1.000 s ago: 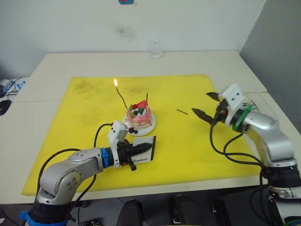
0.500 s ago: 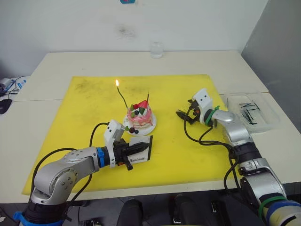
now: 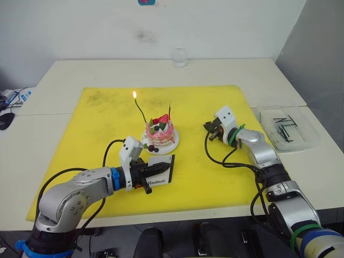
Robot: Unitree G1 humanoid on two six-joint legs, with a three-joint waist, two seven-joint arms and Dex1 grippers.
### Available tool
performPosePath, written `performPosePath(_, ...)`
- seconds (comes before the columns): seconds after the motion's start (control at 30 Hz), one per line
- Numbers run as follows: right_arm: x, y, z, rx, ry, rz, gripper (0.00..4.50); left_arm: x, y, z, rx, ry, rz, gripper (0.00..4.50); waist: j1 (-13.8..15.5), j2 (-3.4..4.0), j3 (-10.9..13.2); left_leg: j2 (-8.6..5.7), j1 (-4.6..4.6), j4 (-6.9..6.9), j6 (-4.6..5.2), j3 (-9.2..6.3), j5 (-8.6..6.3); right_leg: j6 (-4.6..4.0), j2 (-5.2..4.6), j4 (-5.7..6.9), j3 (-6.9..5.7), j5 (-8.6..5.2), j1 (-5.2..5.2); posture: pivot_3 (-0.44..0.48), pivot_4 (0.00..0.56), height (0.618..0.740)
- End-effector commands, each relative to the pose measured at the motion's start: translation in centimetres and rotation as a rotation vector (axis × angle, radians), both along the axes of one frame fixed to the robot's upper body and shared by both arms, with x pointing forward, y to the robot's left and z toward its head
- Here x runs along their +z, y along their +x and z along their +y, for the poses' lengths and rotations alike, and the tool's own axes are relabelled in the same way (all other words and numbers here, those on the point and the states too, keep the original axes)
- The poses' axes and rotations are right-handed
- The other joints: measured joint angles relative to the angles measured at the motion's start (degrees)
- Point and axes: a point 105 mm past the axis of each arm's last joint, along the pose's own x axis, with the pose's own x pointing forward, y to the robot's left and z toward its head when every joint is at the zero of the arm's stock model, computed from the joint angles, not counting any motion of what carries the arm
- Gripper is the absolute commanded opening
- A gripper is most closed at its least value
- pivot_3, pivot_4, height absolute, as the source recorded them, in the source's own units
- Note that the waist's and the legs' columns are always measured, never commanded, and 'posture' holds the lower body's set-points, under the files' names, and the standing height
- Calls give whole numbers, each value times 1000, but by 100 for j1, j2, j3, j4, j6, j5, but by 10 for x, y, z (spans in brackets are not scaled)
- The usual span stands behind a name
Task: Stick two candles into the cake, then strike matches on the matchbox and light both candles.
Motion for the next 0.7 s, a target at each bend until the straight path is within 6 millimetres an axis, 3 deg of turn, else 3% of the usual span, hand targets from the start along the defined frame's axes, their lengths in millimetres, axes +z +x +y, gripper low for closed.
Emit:
performPosePath(0.03, 9, -3, -5, -11, 7, -27, 14, 13, -2, -3, -22, -7, -51, 0, 0, 0, 0, 1, 0, 0, 0, 0, 0, 0, 0, 0, 0, 0, 0, 0, 150, 735)
performPosePath(0.23, 36, -18, 2, 31, 34, -83, 14, 14, -3, -4, -23, -7, -51, 0, 2, 0, 0, 2, -3, -3, 0, 1, 0, 0, 0, -1, 0, 0, -5, 0, 150, 735)
performPosePath(0.43, 68, -56, -8, 15, 56, -108, 14, 15, -5, -3, -24, -10, -46, 0, 11, 0, 0, 4, -5, -4, 0, -1, 0, 1, 0, -2, -2, -1, -7, 0, 150, 735)
performPosePath(0.7, 41, -111, -15, -102, 85, -56, 14, 16, -7, -5, -40, -24, -29, 0, -4, 0, 0, 3, -2, -5, -1, -3, 0, 1, -2, -1, -2, -2, -6, 0, 150, 735)
